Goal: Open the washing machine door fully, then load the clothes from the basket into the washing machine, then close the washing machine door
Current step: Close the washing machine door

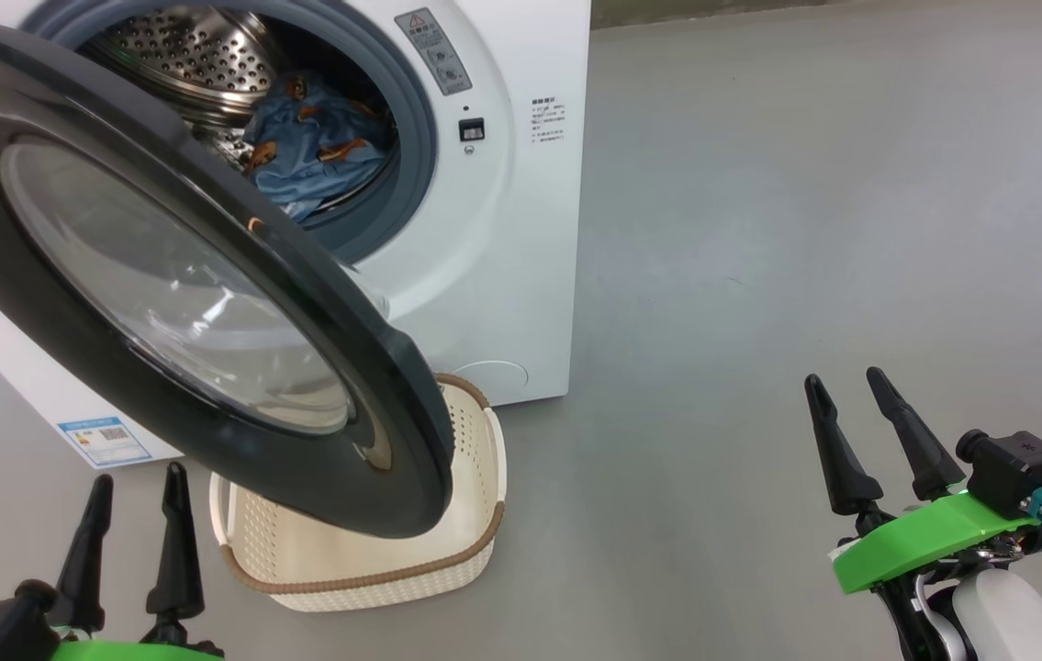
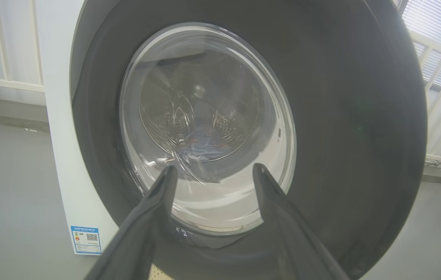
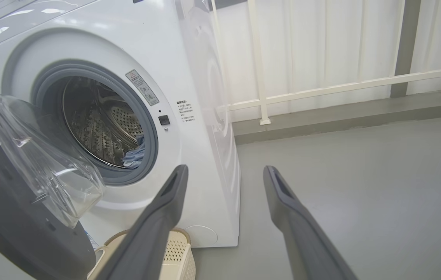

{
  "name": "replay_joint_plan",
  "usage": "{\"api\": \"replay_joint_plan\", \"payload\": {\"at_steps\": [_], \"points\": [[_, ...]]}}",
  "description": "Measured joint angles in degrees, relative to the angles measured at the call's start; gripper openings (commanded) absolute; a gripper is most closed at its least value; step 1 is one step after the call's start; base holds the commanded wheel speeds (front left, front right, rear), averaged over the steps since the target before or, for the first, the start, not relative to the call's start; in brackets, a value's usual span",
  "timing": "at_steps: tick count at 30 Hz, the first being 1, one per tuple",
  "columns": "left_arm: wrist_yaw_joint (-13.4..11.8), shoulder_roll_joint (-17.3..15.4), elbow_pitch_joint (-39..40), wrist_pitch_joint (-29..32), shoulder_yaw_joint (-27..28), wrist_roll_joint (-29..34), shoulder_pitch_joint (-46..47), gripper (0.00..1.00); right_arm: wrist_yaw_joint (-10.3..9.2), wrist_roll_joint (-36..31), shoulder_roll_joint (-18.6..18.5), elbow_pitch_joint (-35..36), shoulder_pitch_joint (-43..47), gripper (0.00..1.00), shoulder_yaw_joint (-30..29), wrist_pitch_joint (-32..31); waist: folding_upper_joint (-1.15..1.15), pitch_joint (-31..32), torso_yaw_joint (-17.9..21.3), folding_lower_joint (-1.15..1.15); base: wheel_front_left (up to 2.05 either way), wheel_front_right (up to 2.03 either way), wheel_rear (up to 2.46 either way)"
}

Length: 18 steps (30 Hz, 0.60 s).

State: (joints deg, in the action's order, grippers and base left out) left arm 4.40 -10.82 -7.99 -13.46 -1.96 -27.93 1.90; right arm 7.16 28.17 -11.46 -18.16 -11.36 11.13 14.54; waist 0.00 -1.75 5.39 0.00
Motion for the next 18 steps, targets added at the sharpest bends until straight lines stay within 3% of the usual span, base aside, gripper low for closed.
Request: {"api": "replay_joint_plan", "payload": {"at_steps": [18], "points": [[-0.25,0.98,-0.98,-0.25,-0.55,0.33,-0.01,1.0,0.0,0.0,-0.4,-0.05,0.01,1.0,0.76,0.0,0.0,-0.2,-0.29,0.0,0.0,0.0,0.0]]}}
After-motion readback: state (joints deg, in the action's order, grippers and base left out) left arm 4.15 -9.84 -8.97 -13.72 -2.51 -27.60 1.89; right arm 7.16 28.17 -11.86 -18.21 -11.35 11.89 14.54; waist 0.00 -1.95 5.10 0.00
